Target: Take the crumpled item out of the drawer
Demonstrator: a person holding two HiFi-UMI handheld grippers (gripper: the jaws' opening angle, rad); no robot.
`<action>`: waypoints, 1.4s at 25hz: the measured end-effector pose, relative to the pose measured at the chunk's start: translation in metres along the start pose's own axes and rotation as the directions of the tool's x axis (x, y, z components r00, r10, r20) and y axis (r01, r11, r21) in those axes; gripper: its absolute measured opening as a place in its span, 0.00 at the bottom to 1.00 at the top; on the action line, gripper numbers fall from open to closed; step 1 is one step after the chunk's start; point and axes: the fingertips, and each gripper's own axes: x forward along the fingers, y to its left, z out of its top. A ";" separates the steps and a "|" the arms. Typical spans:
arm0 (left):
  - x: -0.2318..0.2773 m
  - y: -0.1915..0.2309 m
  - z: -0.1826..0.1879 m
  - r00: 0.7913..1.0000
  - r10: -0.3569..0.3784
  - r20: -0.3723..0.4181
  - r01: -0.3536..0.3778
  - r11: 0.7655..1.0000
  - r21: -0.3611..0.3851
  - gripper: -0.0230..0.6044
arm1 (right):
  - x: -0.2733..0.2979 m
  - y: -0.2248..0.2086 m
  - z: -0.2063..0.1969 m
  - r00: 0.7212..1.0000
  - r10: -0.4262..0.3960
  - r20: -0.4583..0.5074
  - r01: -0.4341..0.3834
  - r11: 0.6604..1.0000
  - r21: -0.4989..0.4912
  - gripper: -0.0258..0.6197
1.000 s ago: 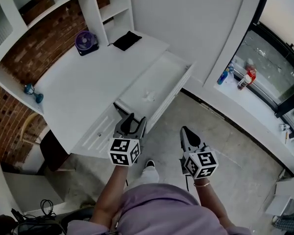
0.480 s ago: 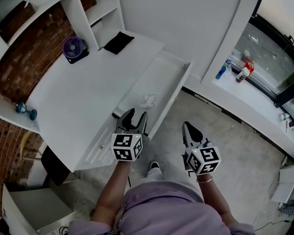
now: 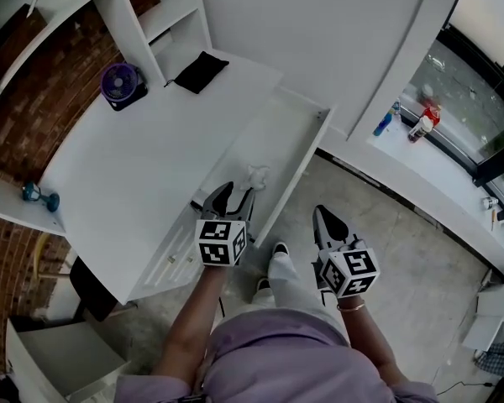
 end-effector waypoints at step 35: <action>0.169 0.044 -0.120 0.875 0.065 -0.480 -0.011 0.993 0.116 0.37 | 0.083 -0.091 0.035 1.000 -0.022 -0.021 0.023 0.999 0.029 0.04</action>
